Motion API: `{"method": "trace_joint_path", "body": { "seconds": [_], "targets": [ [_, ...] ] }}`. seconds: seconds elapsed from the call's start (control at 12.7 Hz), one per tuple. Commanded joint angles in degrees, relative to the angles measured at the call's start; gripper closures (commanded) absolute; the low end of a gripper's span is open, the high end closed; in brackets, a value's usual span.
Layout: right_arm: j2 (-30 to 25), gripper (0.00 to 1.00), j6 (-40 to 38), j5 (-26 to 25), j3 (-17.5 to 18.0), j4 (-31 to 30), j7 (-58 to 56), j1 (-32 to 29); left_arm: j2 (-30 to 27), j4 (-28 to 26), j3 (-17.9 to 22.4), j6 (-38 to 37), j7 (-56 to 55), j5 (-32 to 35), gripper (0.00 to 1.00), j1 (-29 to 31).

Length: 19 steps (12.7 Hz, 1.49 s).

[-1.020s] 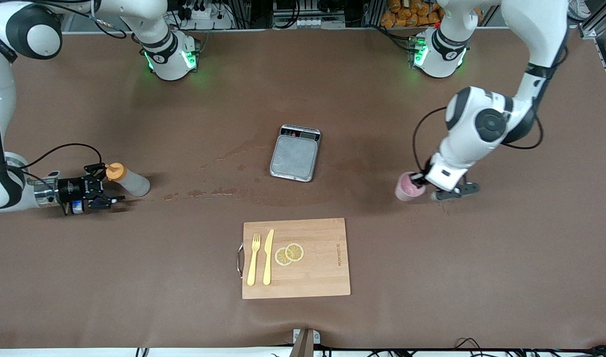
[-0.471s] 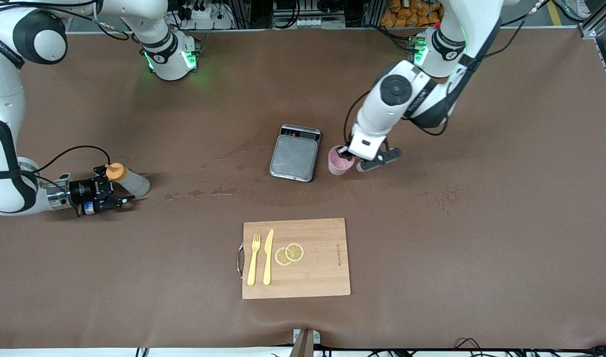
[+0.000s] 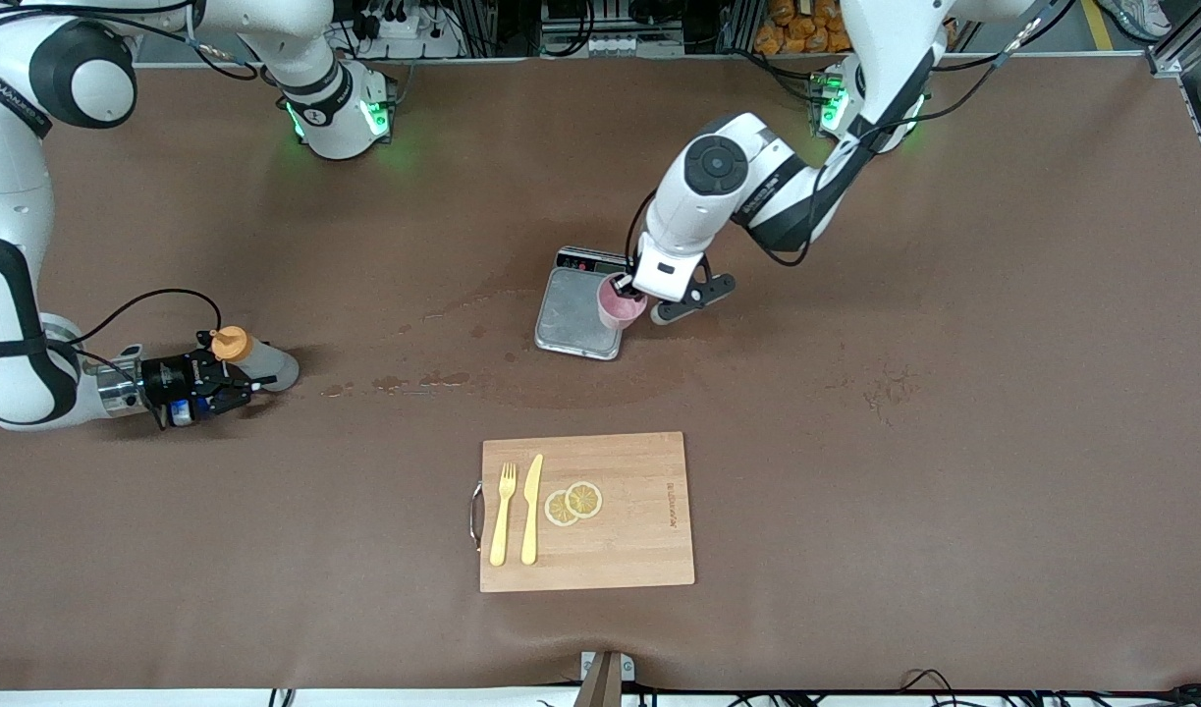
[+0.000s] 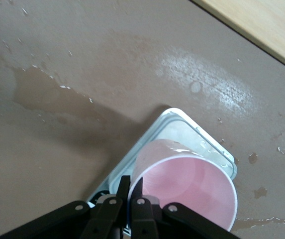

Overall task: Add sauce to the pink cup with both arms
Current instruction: 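Carry the pink cup onto the silver scale with the left gripper, then release the cup and withdraw the left gripper while the right gripper lifts the bottle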

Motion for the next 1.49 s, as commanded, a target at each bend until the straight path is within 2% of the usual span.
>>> {"method": "trace_joint_path", "body": {
  "seconds": [0.0,0.16,0.55,0.86,1.1,1.18,1.26,1.41],
  "targets": [
    [0.52,0.65,-1.44,1.06,0.20,1.17,0.66,-0.67,4.58,5.53,0.77,-1.09,-9.19,7.27,1.00,-2.68],
    [0.43,0.65,-2.14,1.06,0.20,1.35,0.66,-0.67,7.05,7.29,0.94,-1.09,-13.42,10.36,1.00,-5.05],
    [0.17,0.64,-5.30,1.15,0.20,3.54,1.45,-0.50,7.84,7.47,1.03,-1.09,-15.19,12.21,1.00,-6.56],
    [-2.02,0.61,-8.65,0.63,0.28,7.40,9.70,1.52,9.42,7.91,1.03,-1.00,-19.15,17.83,1.00,-7.35],
    [-2.73,0.59,-10.58,0.10,0.20,9.16,12.95,3.45,11.62,10.46,1.12,-1.00,-21.00,17.93,1.00,-8.40],
    [-3.52,0.59,-10.76,-0.51,0.28,9.60,15.23,4.24,11.63,10.46,1.12,-1.09,-20.91,18.02,0.61,-8.32],
    [-4.40,0.59,-10.76,-1.91,0.20,9.70,16.56,5.47,11.45,10.38,1.29,-1.09,-20.83,18.11,0.01,-8.23],
    [-6.42,0.59,-10.85,-4.72,0.20,10.39,20.59,8.45,10.66,10.29,1.30,-1.27,-20.65,18.55,0.00,-7.61]
  ]
}}
